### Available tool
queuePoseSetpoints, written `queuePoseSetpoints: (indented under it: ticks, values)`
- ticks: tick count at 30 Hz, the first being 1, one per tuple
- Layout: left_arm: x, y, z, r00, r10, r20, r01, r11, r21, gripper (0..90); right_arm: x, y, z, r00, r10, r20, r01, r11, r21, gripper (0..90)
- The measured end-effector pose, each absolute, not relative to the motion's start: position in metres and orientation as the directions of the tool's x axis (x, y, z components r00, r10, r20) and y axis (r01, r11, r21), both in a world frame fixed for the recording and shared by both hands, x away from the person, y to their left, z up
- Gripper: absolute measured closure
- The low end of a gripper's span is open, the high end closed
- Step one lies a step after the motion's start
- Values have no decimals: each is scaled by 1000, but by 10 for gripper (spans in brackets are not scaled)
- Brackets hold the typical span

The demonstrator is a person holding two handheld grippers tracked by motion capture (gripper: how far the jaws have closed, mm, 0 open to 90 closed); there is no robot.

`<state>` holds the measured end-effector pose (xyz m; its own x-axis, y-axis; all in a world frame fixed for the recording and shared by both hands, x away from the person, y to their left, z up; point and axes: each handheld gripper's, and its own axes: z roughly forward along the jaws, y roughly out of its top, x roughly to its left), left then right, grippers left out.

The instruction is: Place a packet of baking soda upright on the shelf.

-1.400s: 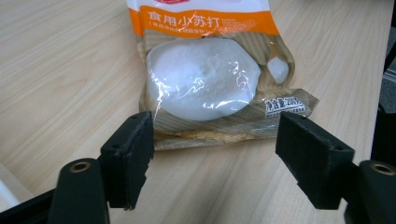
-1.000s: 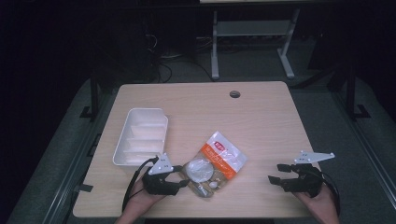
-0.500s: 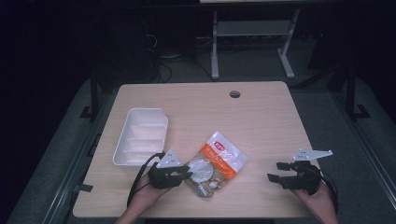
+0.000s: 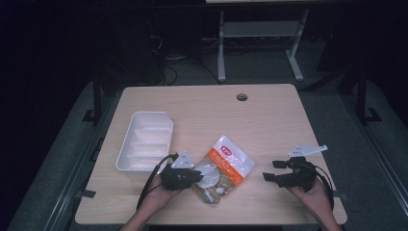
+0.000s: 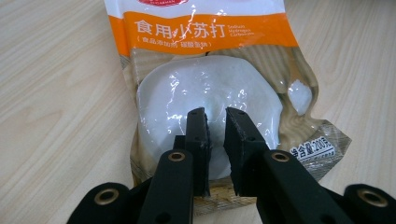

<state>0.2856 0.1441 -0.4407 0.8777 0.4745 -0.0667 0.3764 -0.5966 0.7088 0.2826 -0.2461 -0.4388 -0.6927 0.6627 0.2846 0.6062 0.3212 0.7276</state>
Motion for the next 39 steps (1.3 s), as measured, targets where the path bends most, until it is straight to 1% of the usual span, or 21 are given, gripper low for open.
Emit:
queuePoseSetpoints:
  ticks: [4,10,15,20,22,23,24,25,26,28,30,34,37,39]
  values:
    - [285,144,-441,880,473,-51,363,-599,713,792,291,-235,-439,-699,650,298,612,329,719,283]
    - [285,144,-442,879,473,-57,365,-591,719,793,306,-221,-446,-689,645,331,642,333,690,294]
    - [284,144,-442,880,472,-50,359,-594,719,794,318,-210,-453,-679,626,384,671,317,670,304]
    - [284,144,-443,881,471,-50,358,-594,720,794,326,-196,-459,-685,604,406,678,326,659,341]
    - [284,144,-443,881,471,-48,357,-595,720,794,329,-187,-462,-693,591,413,679,342,649,384]
    - [284,144,-443,882,469,-46,355,-597,719,794,329,-187,-462,-693,591,413,679,342,649,384]
    - [284,144,-443,882,469,-44,354,-598,719,793,331,-182,-466,-692,582,426,685,346,641,428]
    - [284,144,-443,882,469,-43,353,-598,719,793,331,-182,-466,-692,582,426,685,346,641,428]
    - [284,144,-443,882,469,-43,353,-598,719,793,331,-179,-467,-695,579,426,685,354,637,455]
    - [284,144,-443,882,469,-41,352,-599,720,793,332,-173,-468,-703,572,423,680,367,635,525]
    - [284,144,-443,882,469,-43,353,-596,722,792,332,-170,-469,-707,579,407,675,379,632,572]
    - [285,144,-443,881,470,-51,357,-590,724,787,333,-171,-470,-699,581,417,685,378,623,703]
    - [286,143,-443,880,471,-61,364,-585,725,762,333,-172,-469,-705,575,414,678,378,630,778]
    - [286,143,-443,878,473,-69,370,-581,725,734,332,-172,-467,-715,564,413,669,380,638,852]
